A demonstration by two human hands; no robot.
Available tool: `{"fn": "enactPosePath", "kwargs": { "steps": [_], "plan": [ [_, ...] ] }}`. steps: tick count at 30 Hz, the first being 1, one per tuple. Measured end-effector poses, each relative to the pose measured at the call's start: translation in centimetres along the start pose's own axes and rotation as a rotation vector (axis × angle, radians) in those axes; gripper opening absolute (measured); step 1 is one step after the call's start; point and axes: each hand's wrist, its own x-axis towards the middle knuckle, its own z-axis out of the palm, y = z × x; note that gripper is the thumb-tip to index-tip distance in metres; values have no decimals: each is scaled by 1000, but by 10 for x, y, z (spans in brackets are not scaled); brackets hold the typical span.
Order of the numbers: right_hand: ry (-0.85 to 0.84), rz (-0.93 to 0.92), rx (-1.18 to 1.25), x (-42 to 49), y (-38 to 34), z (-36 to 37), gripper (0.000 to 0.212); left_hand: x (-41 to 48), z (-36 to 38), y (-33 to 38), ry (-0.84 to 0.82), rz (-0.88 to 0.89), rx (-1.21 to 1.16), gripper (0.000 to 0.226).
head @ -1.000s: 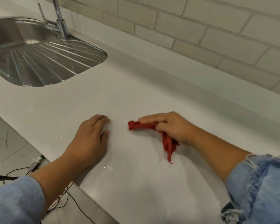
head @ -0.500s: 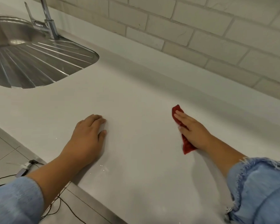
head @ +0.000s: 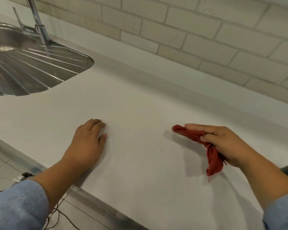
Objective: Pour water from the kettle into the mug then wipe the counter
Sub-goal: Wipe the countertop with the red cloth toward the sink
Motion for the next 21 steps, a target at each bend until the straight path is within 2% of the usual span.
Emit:
{"fn": "enactPosePath", "kwargs": {
  "steps": [3, 4, 6, 8, 11, 15, 17, 21],
  "plan": [
    [318, 188, 16, -25, 40, -42, 50, -1, 0, 0, -2, 5, 1, 39],
    [358, 259, -40, -34, 57, -47, 49, -1, 0, 0, -5, 3, 1, 39],
    [335, 326, -242, -51, 84, -42, 48, 0, 0, 0, -8, 6, 2, 39],
    [324, 295, -399, -63, 93, -24, 53, 0, 1, 0, -12, 11, 9, 40],
    [316, 156, -450, -74, 84, 14, 58, -1, 1, -1, -16, 11, 7, 40],
    [243, -1, -515, -77, 55, 78, 55, 0, -1, 0, -24, 3, -19, 39],
    [207, -43, -452, -71, 36, 110, 54, 0, -3, 2, -40, -5, -42, 38],
    [173, 30, 9, -62, 4, 123, 57, -3, -11, 4, -66, 16, -85, 40]
  ]
}}
